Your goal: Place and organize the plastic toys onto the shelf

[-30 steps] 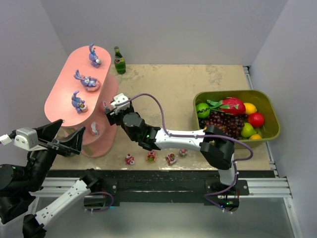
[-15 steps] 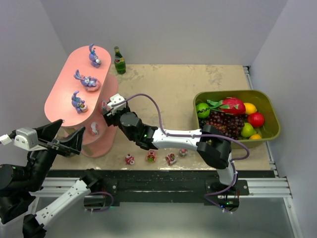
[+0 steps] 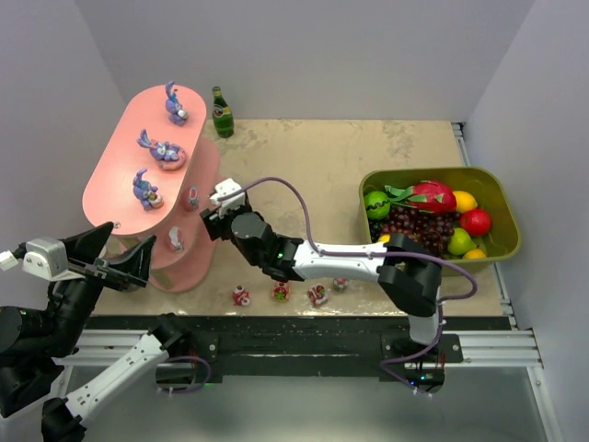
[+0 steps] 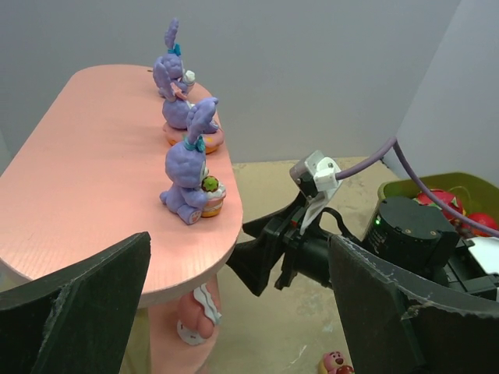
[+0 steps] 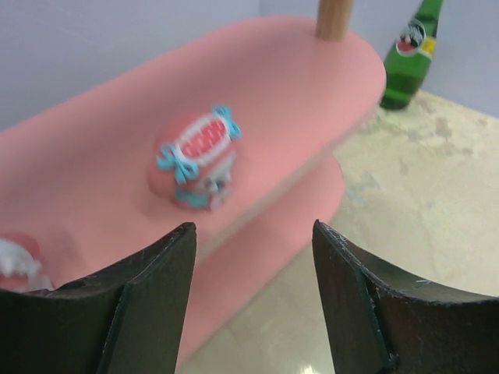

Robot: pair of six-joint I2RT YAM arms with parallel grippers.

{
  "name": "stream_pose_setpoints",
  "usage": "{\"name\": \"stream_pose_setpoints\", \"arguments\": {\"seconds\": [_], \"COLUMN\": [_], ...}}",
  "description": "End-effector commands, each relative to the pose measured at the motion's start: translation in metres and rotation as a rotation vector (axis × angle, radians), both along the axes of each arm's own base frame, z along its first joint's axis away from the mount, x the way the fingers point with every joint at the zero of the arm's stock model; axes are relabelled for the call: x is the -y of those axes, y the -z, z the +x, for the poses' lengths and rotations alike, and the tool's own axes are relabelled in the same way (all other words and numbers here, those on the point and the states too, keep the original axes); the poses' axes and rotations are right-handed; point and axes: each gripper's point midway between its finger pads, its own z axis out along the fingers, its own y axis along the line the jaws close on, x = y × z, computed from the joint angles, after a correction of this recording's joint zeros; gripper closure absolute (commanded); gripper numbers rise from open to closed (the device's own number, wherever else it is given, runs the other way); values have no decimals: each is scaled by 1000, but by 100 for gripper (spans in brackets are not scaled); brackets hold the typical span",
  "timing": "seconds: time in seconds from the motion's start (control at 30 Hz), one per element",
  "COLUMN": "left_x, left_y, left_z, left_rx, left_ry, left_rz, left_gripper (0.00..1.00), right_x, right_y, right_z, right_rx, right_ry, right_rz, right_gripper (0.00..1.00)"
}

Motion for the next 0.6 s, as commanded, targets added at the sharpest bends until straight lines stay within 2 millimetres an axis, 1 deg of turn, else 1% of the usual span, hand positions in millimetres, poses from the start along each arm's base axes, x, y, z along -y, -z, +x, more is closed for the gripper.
{"name": "stream_pose_setpoints", "arguments": {"seconds": [0.0, 0.03, 0.07, 0.1, 0.13, 0.17, 0.2, 0.23, 0.27, 0.3, 0.33, 0.37, 0.4, 0.43, 0.5, 0.53, 0.57], "left_x": [-6, -5, -6, -5, -5, -5, -5, -5, -5, -4, -4, -3, -2, -1, 1, 1, 1], "left_y": [-8, -9, -9, -8, -8, -9, -7, -8, -7, -5, -4, -3, -2, -1, 0, 1, 0], "left_z": [-7, -8, -9, -9, -11, -12, -12, -14, -14, -14, -15, -15, -16, -17, -18, -18, -19], "left_rx": [17, 20, 20, 15, 17, 18, 14, 16, 10, 5, 5, 1, -1, -5, -10, -12, -14], "left_ry": [0, 7, 9, 13, 18, 21, 25, 26, 31, 37, 39, 45, 52, 56, 68, 70, 73], "left_rz": [-33, -38, -43, -41, -45, -48, -46, -48, -52, -50, -51, -56, -56, -61, -62, -66, -70], "left_gripper": [1, 1, 0, 1, 0, 1, 1, 0, 1, 1, 0, 1, 0, 1, 0, 1, 0], "right_x": [50, 58, 71, 87, 100, 116, 135, 149, 164, 183, 194, 207, 221, 230, 253, 263, 272], "right_y": [-40, -38, -30, -35, -36, -19, -22, -17, 1, 6, 14, 26, 34, 39, 62, 61, 74], "right_z": [-7, -7, -9, -13, -14, -18, -22, -23, -27, -32, -35, -40, -48, -52, -65, -69, -76], "right_rx": [-45, -75, -99, -124, -161, -185, -203, -240, -267, -294, -332, -359, -407, -433, -510, -532, -566], "right_ry": [95, 123, 153, 179, 227, 259, 287, 345, 384, 414, 460, 485, 514, 533, 597, 613, 632], "right_rz": [84, 101, 92, 101, 149, 128, 128, 166, 141, 116, 152, 138, 150, 160, 167, 206, 203], "right_gripper": [35, 35, 34, 34, 32, 31, 30, 29, 28, 27, 27, 26, 25, 25, 24, 24, 24]}}
